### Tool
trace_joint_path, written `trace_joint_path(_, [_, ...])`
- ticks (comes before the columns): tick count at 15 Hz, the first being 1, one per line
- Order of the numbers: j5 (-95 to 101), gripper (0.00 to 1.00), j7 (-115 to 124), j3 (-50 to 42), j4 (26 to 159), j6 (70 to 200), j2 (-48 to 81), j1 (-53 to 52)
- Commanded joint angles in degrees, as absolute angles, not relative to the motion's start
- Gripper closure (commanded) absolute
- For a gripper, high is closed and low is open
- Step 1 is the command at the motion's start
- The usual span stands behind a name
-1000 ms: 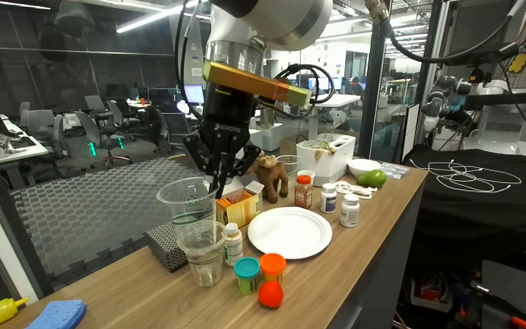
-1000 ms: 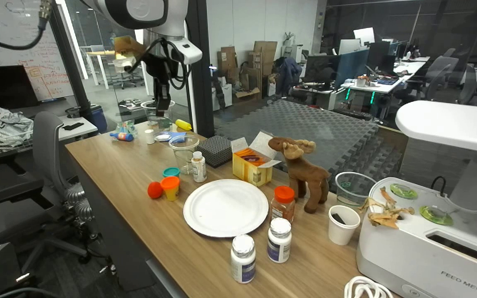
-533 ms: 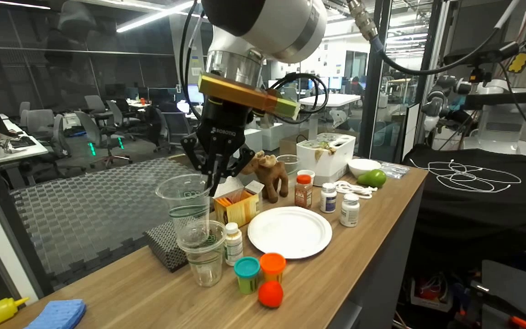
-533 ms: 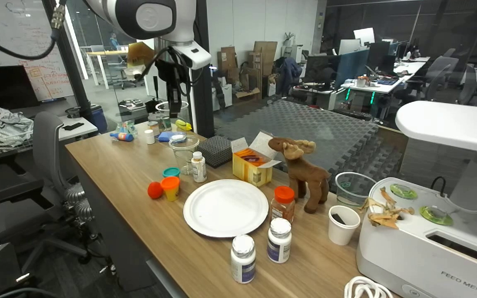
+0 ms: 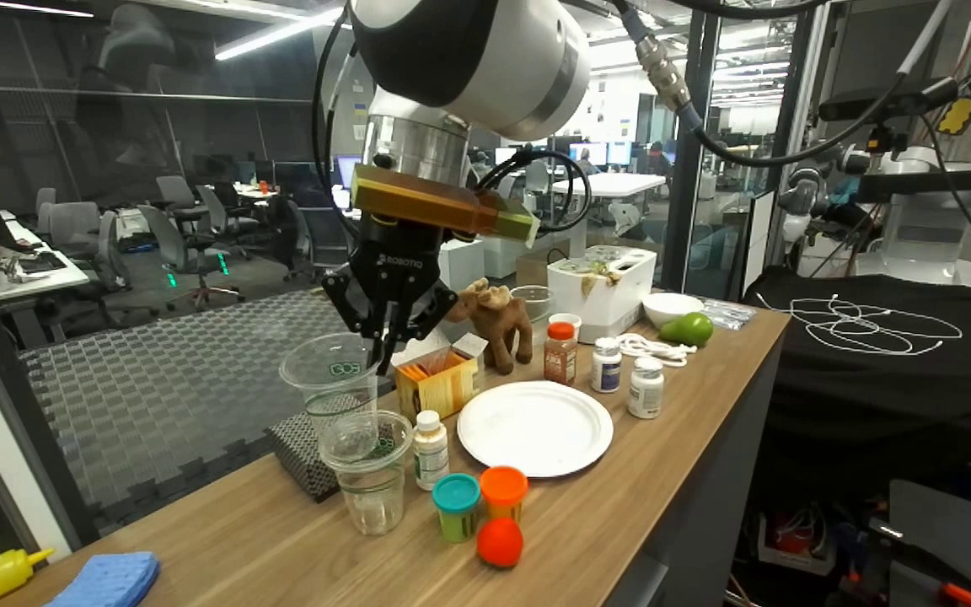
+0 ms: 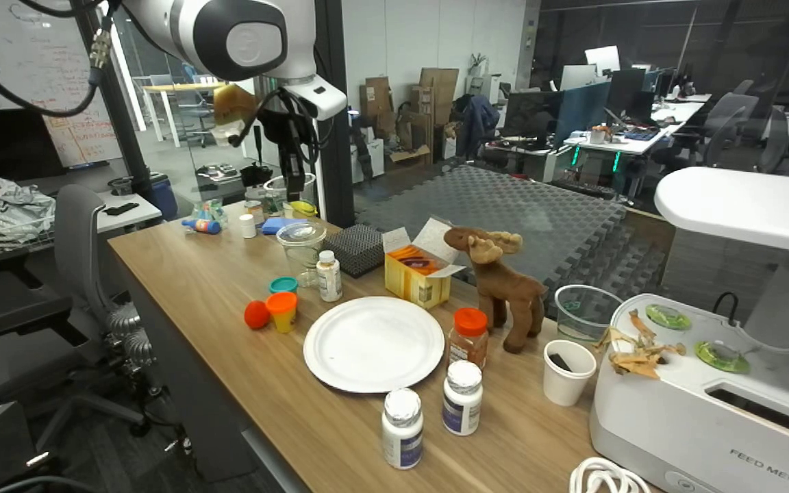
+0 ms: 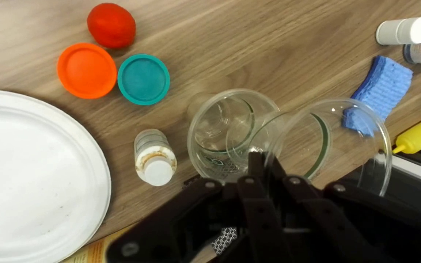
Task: Pile up the plastic cups and put all the containers on the white plate
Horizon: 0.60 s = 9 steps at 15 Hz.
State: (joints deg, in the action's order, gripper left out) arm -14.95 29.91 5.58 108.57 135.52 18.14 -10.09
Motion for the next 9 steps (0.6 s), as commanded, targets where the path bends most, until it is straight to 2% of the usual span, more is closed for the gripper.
trace_joint_path(1, [-13.2,0.95,31.4,4.8,109.1,137.5,17.4,-10.9])
trace_joint_path(5, [-13.5,0.92,30.5,4.8,109.9,137.7,16.8,-10.5])
trace_joint_path(7, [-13.2,0.67,30.3,4.7,110.2,137.7,16.4,-10.5])
trace_joint_path(8, [-13.0,0.67,30.3,4.6,110.4,137.8,16.1,-10.5])
trace_joint_path(9, [-12.9,0.60,30.2,4.6,110.7,137.9,15.7,-10.4])
